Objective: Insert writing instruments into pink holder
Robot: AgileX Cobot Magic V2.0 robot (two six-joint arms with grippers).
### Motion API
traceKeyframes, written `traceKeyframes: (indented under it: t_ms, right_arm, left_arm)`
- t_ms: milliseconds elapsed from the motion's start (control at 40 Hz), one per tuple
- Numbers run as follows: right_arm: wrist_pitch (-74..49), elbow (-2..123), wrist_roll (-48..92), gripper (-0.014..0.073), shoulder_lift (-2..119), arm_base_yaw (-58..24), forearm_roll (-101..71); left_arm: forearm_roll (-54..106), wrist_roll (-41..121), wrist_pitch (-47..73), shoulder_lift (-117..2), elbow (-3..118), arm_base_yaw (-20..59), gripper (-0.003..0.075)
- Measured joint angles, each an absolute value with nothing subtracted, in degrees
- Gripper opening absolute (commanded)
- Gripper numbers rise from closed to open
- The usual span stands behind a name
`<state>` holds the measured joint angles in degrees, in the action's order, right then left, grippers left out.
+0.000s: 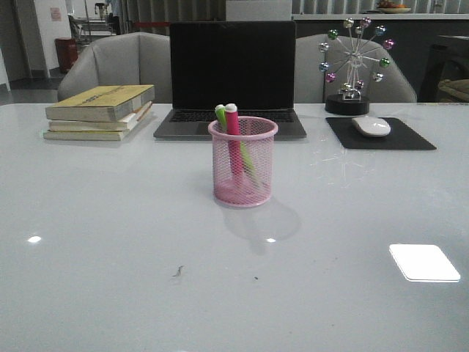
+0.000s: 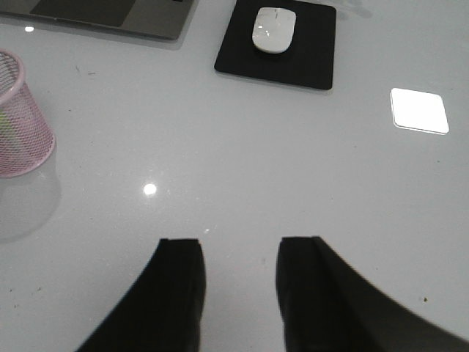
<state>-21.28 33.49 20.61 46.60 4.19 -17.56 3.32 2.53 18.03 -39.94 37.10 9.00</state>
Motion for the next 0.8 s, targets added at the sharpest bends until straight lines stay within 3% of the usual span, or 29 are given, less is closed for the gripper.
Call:
traceKeyframes:
  t_ms: [799]
  right_arm:
    - [-21.05,33.49,20.61,0.0344,46.60,4.19,-17.56]
  left_arm:
    - [3.32,2.53,18.03,-39.94,37.10,9.00,0.0246]
